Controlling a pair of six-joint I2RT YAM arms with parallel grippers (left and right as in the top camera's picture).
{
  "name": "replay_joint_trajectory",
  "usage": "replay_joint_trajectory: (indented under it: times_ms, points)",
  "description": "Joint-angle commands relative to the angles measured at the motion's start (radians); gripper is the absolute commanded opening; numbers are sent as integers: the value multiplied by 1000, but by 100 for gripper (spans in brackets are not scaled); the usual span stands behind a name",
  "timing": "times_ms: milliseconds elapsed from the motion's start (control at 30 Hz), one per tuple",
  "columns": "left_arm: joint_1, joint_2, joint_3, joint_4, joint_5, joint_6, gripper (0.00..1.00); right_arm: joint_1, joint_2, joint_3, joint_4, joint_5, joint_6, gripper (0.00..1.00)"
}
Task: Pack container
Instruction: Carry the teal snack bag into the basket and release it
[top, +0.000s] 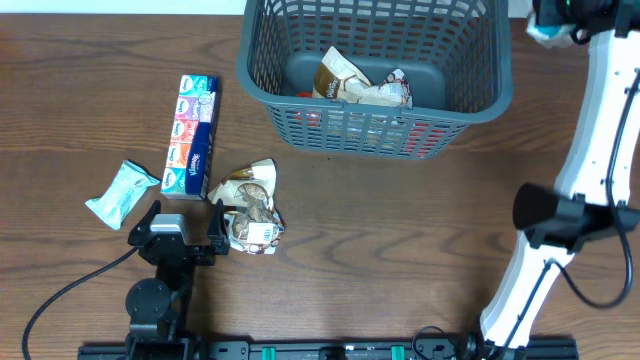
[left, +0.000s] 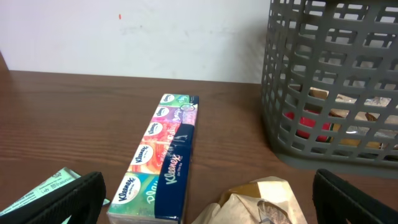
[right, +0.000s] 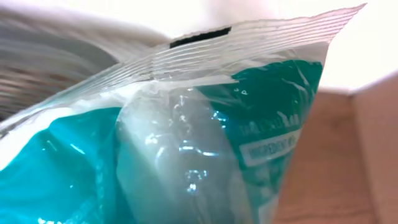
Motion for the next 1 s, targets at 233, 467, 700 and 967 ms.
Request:
replay_joint_trajectory:
  times_ms: [233, 467, 700, 967]
  points:
    - [-2, -5, -13, -42, 40, -6, 99, 118, -169, 48, 8, -79, -221, 1]
    - [-2, -5, -13, -42, 40, -6, 99, 276, -164, 29, -142, -282, -559, 1]
    - [-2, -5, -13, -42, 40, -6, 99, 406, -124, 15, -194, -215, -704, 1]
    - [-2, -5, -13, -42, 40, -6, 99, 393, 25, 9, -189, -233, -720, 1]
